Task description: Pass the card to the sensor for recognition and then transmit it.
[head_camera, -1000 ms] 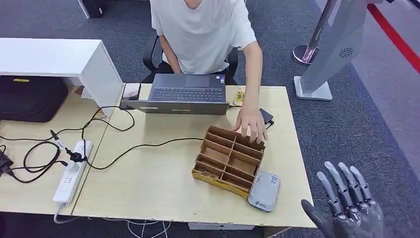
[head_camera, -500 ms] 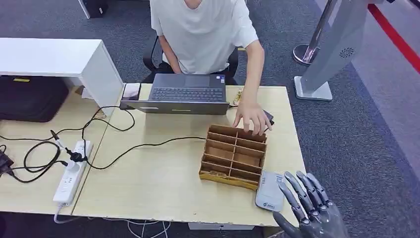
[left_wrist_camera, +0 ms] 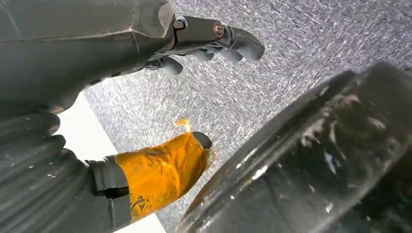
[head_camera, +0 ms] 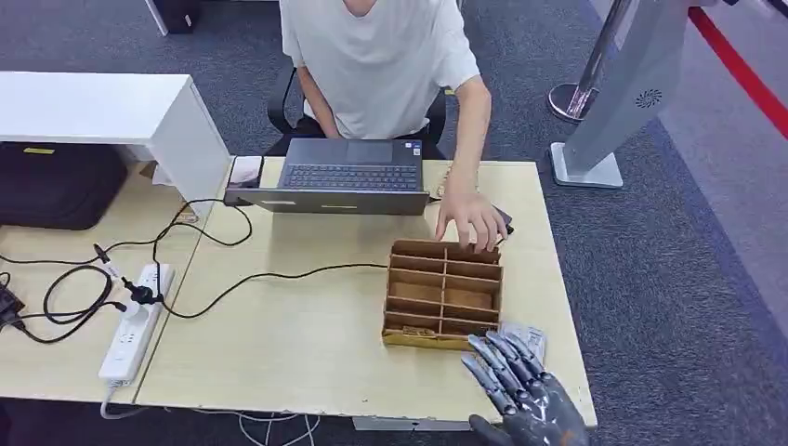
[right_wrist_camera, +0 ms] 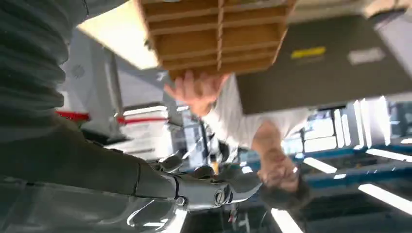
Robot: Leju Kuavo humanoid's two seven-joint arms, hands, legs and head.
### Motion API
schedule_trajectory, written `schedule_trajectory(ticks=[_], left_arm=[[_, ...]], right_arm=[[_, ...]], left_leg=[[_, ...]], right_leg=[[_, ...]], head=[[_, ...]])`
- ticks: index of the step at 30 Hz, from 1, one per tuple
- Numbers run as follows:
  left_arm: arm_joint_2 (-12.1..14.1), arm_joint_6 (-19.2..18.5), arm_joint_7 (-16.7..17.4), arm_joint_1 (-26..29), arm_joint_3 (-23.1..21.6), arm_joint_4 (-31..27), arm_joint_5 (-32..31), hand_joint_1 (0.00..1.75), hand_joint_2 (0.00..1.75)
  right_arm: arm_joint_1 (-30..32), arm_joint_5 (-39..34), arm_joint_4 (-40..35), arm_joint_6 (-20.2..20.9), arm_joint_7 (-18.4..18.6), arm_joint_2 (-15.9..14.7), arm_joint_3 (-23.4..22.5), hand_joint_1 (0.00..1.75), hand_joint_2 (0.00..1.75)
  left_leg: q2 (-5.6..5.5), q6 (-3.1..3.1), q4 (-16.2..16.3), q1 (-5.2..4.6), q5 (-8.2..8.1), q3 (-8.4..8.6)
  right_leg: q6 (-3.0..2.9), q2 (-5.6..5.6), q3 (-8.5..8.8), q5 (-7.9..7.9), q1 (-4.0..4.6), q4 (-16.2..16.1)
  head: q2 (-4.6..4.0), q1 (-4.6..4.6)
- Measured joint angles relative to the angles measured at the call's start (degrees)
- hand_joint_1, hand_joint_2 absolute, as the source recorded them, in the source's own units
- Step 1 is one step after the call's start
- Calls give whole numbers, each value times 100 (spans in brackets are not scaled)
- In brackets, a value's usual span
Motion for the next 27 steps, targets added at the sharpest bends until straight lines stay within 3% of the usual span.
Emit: schedule_trajectory(ticks=[8, 27], left_arm=[[-2, -61, 11, -15, -142, 0, -98, 0, 175], [-2, -103, 24, -23, -357, 0, -162, 0, 175]], right_arm=[[-448, -125, 886, 28, -46, 575, 505, 0, 175], [-707, -33, 1514, -18, 41, 1024, 647, 0, 175]], left_leg=[[0, -1, -1, 8, 0, 2], [1, -1, -1, 9, 0, 0]], right_leg=[[-1, 1, 0, 0, 7, 1], [-1, 2, 0, 1, 7, 1]], head=[[0, 0], [0, 2]])
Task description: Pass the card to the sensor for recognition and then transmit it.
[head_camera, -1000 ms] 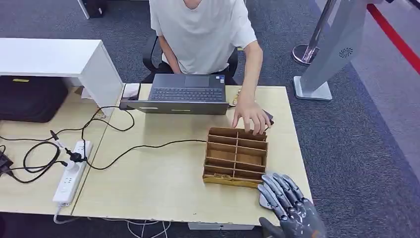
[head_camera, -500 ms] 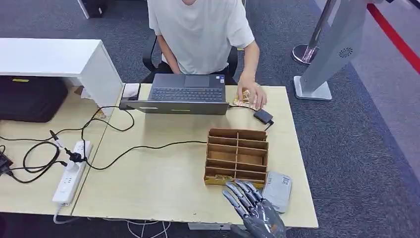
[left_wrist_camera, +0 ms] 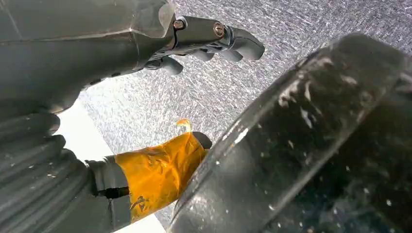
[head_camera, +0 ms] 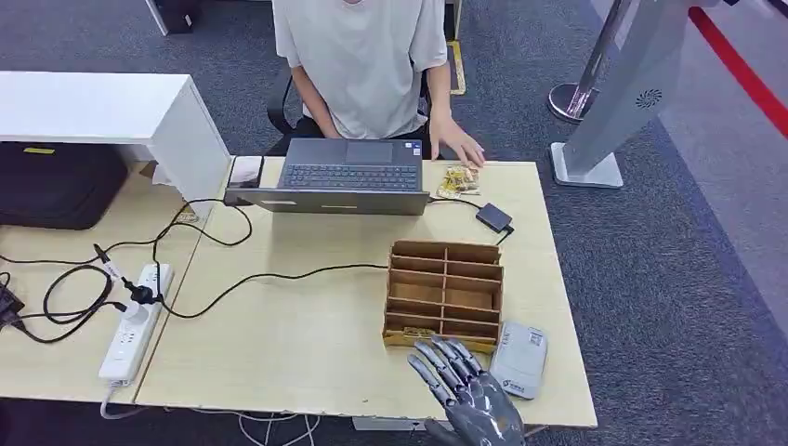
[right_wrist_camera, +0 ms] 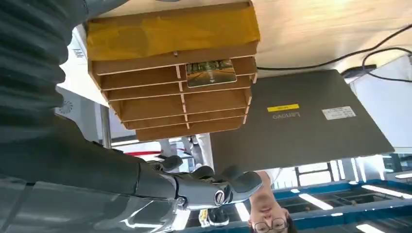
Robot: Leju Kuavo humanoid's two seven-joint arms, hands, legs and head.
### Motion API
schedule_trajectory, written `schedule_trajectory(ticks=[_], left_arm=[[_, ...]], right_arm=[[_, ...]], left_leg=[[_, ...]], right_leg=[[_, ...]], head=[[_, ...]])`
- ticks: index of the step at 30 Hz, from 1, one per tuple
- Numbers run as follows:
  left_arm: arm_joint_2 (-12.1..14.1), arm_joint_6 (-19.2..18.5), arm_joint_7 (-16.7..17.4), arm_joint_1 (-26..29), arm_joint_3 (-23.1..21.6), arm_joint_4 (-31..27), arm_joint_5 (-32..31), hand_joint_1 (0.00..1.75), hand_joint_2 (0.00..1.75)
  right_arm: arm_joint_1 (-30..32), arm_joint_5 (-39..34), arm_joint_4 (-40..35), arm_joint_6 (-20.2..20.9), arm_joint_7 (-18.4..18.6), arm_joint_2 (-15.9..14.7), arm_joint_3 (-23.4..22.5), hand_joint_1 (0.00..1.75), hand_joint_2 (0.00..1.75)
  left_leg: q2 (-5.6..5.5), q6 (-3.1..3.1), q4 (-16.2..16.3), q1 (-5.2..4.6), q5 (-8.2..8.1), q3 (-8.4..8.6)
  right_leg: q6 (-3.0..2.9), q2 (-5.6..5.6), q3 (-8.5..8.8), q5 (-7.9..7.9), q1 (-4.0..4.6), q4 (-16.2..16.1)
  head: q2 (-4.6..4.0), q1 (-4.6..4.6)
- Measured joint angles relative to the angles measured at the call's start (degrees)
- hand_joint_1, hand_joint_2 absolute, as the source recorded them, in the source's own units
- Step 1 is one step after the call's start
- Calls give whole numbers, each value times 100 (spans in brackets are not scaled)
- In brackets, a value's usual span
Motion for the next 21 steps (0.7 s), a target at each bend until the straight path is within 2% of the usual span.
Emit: schedule_trajectory(ticks=[12, 17, 21], left_arm=[[2, -68, 42, 2, -396, 0, 0, 0, 175], [-111, 171, 304, -1, -603, 0, 0, 0, 175], [-146, 223, 361, 3, -734, 0, 0, 0, 175]], right_arm=[[-447, 76, 689, -109, 107, 614, -232, 0, 175], [-630, -2, 966, -162, 85, 802, -299, 0, 175], [-735, -55, 1139, -157, 83, 894, -317, 0, 175]], left_leg=[[0, 0, 0, 1, 1, 0], [0, 0, 0, 0, 1, 0], [-1, 0, 1, 0, 1, 1]], right_leg=[[-4, 0, 0, 3, 1, 1], [-4, -1, 0, 3, 0, 1], [-4, 0, 0, 3, 0, 0]], head=[[0, 0], [0, 0], [0, -2]])
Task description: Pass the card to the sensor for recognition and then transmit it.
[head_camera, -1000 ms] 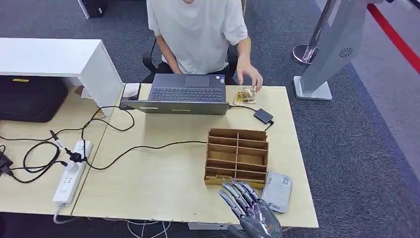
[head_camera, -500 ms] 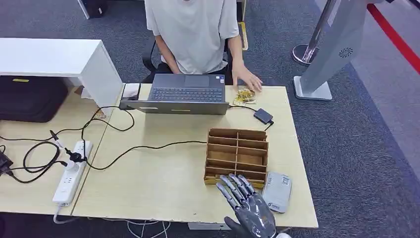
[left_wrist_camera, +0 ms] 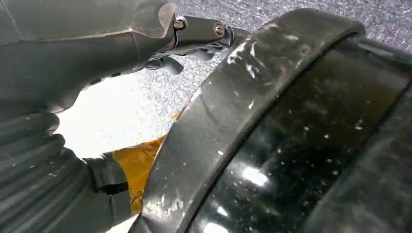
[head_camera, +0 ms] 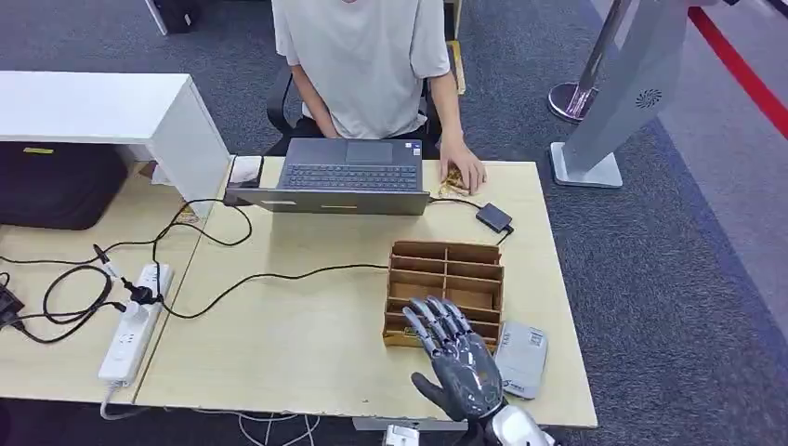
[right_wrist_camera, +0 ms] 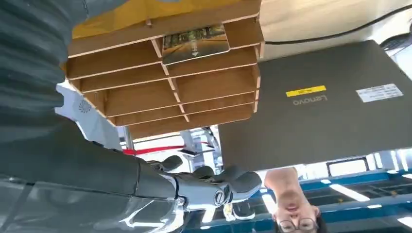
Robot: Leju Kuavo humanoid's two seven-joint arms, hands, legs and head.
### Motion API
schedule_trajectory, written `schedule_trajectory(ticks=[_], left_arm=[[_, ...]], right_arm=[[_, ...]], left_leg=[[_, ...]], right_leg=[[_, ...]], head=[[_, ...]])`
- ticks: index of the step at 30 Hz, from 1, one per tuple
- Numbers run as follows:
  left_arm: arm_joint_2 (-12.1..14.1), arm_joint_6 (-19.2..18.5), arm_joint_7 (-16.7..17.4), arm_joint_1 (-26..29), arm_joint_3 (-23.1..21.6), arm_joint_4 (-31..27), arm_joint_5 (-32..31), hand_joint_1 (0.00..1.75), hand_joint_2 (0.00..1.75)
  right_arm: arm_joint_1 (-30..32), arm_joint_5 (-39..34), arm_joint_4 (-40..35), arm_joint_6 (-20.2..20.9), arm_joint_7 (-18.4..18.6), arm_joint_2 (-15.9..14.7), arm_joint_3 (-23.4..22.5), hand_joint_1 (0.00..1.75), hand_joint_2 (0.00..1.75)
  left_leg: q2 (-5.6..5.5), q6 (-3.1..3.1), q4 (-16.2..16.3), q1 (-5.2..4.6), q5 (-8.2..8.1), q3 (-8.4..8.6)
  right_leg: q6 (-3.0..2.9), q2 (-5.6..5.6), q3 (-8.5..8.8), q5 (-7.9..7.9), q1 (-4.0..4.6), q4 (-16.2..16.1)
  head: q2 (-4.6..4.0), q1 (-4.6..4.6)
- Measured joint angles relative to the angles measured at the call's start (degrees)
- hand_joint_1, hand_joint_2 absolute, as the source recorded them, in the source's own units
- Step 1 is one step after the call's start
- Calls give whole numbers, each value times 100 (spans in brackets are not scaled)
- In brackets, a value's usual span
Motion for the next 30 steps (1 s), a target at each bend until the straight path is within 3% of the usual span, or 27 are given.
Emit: schedule_trajectory(ticks=[30], left_arm=[[-24, -81, 98, 3, -568, 0, -2, 0, 175]], right_arm=[[-295, -280, 959, 85, -68, 400, 11, 0, 175]], left_leg=[[0, 0, 0, 0, 0, -1]], right_leg=[[0, -1, 0, 0, 0, 0]], head=[[0, 2]])
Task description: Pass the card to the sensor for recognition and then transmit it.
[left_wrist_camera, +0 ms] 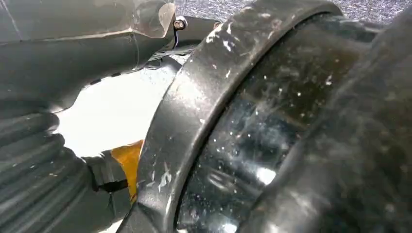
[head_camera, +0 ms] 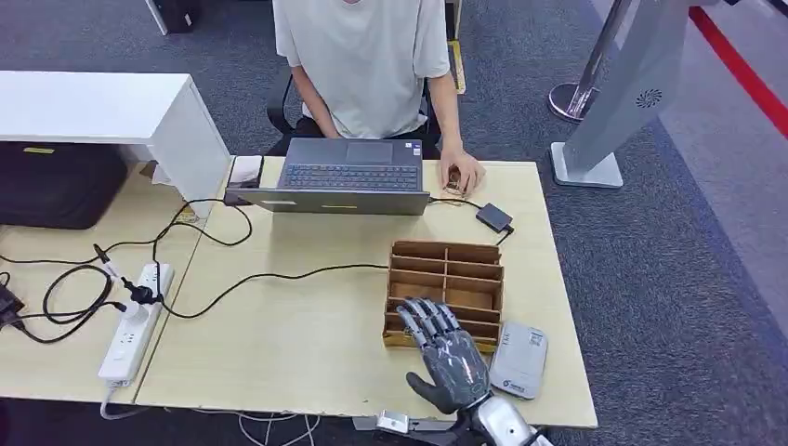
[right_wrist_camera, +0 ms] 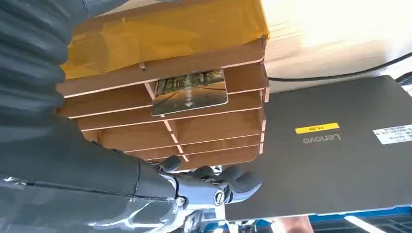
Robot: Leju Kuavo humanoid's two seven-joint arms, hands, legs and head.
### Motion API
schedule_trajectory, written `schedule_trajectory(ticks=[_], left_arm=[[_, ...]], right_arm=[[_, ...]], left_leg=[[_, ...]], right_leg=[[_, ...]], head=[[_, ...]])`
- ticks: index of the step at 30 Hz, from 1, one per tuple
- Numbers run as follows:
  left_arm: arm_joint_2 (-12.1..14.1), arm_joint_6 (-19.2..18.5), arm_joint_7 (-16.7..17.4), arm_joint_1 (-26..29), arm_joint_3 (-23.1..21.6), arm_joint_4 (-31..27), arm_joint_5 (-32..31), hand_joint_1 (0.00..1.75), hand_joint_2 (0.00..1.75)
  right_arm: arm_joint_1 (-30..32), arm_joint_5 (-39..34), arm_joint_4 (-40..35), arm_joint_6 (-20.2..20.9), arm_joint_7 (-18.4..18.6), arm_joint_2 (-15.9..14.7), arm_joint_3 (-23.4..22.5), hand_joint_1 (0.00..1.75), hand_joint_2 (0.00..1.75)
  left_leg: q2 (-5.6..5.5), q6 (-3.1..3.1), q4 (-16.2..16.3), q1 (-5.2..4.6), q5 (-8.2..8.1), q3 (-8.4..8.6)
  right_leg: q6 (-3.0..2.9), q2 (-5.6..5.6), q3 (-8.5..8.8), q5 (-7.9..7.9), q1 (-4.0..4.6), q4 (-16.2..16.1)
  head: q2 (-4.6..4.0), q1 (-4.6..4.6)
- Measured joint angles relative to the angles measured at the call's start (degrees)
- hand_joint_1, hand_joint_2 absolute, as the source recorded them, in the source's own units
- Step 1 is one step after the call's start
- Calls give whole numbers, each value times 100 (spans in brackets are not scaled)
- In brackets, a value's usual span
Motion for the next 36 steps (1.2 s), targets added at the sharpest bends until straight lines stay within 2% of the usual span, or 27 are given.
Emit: schedule_trajectory(ticks=[15, 22, 36], left_arm=[[0, -46, 7, 0, -216, 0, 0, 0, 175], [0, -83, 15, 0, -317, 0, 0, 0, 175], [2, -107, 24, 7, -448, 0, 0, 0, 175]], right_arm=[[-170, -74, 168, 59, 6, 98, -2, 0, 175], [-249, 24, 256, 66, 201, 100, -24, 0, 175], [-286, 13, 361, 59, 234, 98, -267, 0, 175]], left_leg=[[0, 0, 0, 0, 0, 0], [0, 0, 0, 0, 0, 1], [0, 0, 0, 0, 0, 1]], right_leg=[[0, 0, 0, 0, 0, 0], [0, 0, 0, 0, 0, 0], [0, 1, 0, 0, 0, 0]], head=[[0, 0], [0, 0], [0, 0]])
